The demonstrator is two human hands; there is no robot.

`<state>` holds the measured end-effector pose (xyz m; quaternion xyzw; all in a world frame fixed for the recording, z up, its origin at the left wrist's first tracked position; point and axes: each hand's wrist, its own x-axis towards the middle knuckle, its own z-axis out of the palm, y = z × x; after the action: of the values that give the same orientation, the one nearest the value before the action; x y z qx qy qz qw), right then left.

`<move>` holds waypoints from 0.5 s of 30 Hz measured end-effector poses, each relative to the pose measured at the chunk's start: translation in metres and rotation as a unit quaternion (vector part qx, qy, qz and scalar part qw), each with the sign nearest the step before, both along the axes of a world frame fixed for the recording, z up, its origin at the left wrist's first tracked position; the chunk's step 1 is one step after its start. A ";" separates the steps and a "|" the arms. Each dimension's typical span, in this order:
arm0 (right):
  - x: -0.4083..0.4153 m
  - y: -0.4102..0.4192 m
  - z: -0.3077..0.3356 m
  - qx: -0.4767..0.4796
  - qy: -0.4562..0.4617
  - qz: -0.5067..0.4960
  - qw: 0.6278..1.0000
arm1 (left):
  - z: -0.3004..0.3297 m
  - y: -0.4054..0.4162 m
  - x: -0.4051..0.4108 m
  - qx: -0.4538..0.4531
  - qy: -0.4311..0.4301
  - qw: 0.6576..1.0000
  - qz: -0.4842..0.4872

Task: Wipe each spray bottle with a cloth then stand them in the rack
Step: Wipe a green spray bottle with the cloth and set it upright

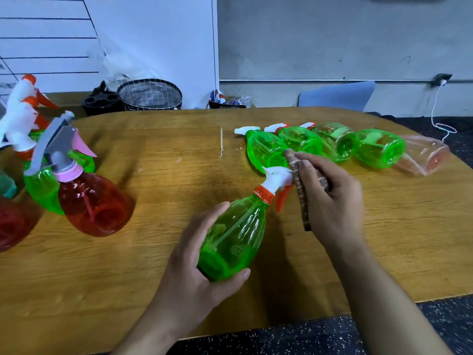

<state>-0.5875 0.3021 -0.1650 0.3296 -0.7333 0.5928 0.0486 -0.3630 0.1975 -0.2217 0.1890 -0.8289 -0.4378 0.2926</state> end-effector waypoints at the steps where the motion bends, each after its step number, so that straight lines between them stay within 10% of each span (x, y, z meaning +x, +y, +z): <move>1: 0.000 0.000 0.001 0.025 0.008 0.003 1.000 | 0.000 0.000 0.000 -0.006 0.000 1.000 -0.001; 11: 0.006 0.006 0.018 -0.004 0.067 0.129 0.989 | 0.001 0.001 -0.001 -0.020 -0.002 1.000 -0.008; 15: -0.001 0.007 0.012 -0.036 0.027 -0.001 0.999 | -0.001 -0.001 -0.002 -0.015 -0.004 1.000 0.005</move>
<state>-0.5881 0.3094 -0.1530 0.3427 -0.7101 0.6097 0.0810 -0.3654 0.1969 -0.2228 0.1907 -0.8357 -0.4229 0.2939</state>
